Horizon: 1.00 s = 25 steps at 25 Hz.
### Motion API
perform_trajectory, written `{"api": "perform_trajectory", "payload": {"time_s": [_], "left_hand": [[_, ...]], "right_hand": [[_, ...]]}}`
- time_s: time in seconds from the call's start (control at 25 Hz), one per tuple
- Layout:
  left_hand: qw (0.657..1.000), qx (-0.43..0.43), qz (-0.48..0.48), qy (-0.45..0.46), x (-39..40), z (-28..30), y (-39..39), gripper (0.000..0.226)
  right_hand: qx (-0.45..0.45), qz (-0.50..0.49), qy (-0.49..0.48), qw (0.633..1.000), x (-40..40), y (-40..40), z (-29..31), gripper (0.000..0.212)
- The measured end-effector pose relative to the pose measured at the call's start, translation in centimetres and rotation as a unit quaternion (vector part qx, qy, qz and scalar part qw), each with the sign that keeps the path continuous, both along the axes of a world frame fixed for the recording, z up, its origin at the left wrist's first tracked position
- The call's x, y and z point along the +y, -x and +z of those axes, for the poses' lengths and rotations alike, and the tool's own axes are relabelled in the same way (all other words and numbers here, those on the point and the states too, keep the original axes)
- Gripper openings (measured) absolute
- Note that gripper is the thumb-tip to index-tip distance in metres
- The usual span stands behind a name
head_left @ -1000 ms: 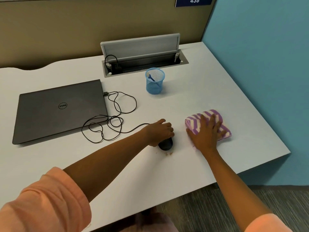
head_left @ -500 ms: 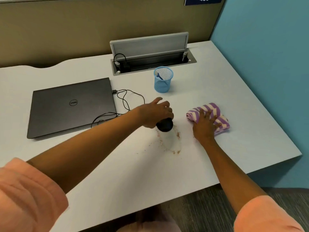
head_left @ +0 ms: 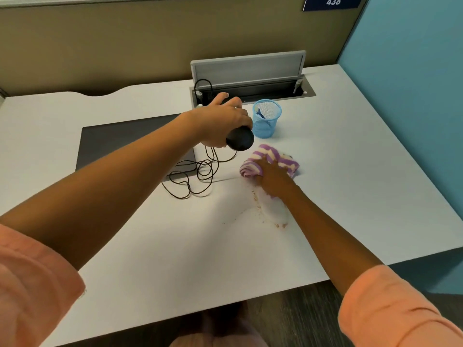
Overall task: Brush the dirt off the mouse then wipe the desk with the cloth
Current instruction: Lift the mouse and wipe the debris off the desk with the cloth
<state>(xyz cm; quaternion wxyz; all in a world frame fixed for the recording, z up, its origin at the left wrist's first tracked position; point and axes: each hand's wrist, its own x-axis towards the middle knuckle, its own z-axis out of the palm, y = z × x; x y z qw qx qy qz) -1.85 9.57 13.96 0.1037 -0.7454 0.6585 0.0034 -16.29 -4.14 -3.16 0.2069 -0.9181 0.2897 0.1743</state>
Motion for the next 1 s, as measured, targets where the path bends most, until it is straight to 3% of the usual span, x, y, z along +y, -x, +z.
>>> {"api": "perform_trajectory", "payload": {"time_s": [0.16,0.24,0.36,0.44,0.6,0.68,0.8,1.0], "left_hand": [[1.000,-0.010,0.004,-0.007,1.3,-0.5,-0.1,0.066],[1.000,-0.002,0.008,-0.013,1.8,-0.8,0.0,0.065],[1.000,0.002,0.010,-0.015,2.4,-1.0,0.0,0.066],[1.000,-0.009,0.012,-0.016,2.6,-1.0,0.0,0.067],[0.999,-0.044,0.016,-0.027,2.8,-1.3,0.1,0.063],[0.998,-0.051,0.012,-0.027,2.9,-1.5,0.4,0.063],[0.998,-0.058,0.008,-0.028,3.1,-1.8,0.7,0.064],[0.998,-0.060,0.014,-0.024,3.8,-1.8,0.6,0.064]], "right_hand": [[-0.052,0.095,0.063,0.992,3.9,1.4,0.9,0.053],[-0.011,0.162,0.081,0.983,5.5,3.8,1.8,0.046],[-0.013,0.134,0.077,0.988,7.4,6.1,3.4,0.036],[-0.067,0.088,0.117,0.987,9.1,6.0,4.2,0.039],[-0.108,0.198,0.151,0.962,16.1,5.9,2.3,0.050],[-0.085,0.254,0.142,0.953,19.1,6.4,0.7,0.051],[-0.046,0.290,0.207,0.933,19.5,7.4,-0.8,0.059],[0.022,0.237,0.241,0.941,14.5,9.5,-0.3,0.054]]}}
